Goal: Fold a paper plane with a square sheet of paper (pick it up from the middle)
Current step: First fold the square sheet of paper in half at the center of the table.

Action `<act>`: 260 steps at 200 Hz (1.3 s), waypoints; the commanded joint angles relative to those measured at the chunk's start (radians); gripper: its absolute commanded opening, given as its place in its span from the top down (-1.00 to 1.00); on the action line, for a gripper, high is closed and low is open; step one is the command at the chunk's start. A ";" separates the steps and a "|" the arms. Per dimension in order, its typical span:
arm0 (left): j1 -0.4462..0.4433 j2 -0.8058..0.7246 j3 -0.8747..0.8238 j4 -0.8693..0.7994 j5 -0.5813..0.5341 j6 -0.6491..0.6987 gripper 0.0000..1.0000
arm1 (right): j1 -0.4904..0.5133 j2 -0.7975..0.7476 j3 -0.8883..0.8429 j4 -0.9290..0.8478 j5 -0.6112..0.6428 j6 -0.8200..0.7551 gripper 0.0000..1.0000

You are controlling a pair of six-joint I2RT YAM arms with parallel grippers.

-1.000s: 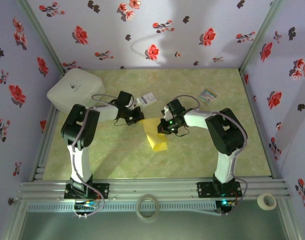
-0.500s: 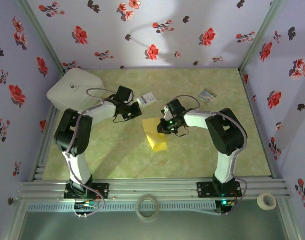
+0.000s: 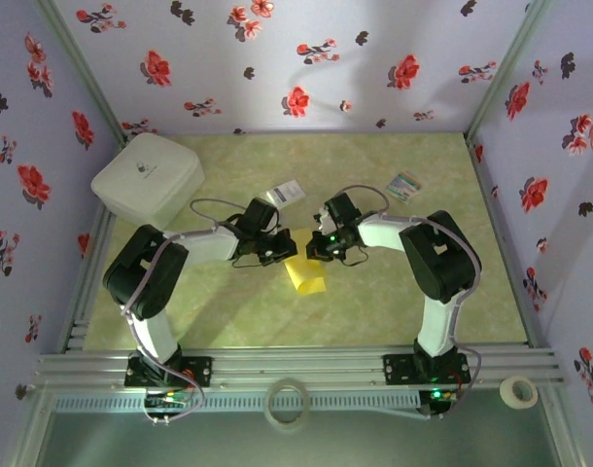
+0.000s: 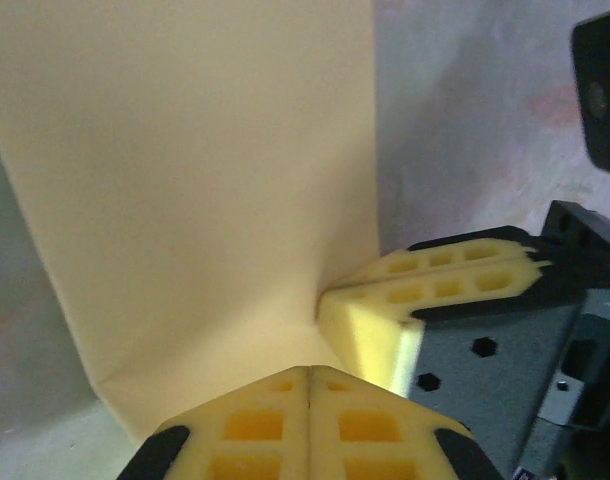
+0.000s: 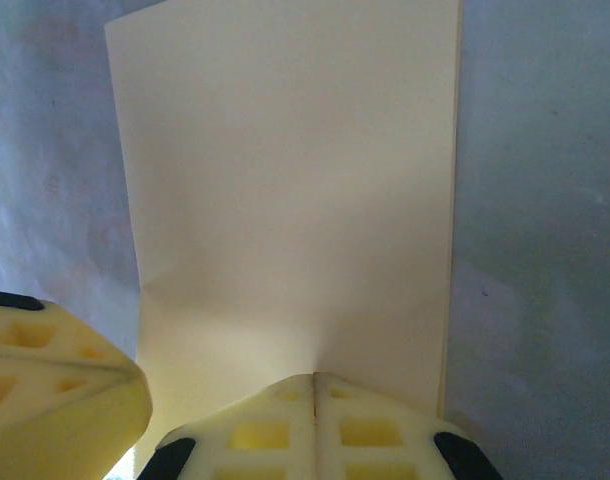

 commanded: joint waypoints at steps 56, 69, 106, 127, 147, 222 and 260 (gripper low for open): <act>0.002 0.025 -0.067 0.039 0.015 -0.001 1.00 | -0.007 0.046 -0.055 -0.127 0.135 -0.002 1.00; 0.006 0.027 -0.087 0.038 0.006 0.013 1.00 | -0.007 0.044 -0.055 -0.127 0.135 -0.002 1.00; 0.024 0.003 -0.148 0.020 -0.023 0.058 1.00 | -0.007 0.041 -0.059 -0.125 0.135 -0.001 1.00; 0.025 -0.004 -0.156 0.021 -0.029 0.085 1.00 | -0.007 0.044 -0.058 -0.126 0.133 -0.001 1.00; 0.019 -0.050 -0.152 0.050 -0.022 0.065 1.00 | -0.007 0.044 -0.061 -0.123 0.136 0.002 1.00; -0.025 -0.089 -0.159 0.224 0.070 -0.105 1.00 | -0.007 0.046 -0.064 -0.118 0.136 0.005 1.00; -0.041 -0.042 -0.189 0.250 0.082 -0.108 1.00 | -0.007 0.047 -0.062 -0.120 0.136 0.003 1.00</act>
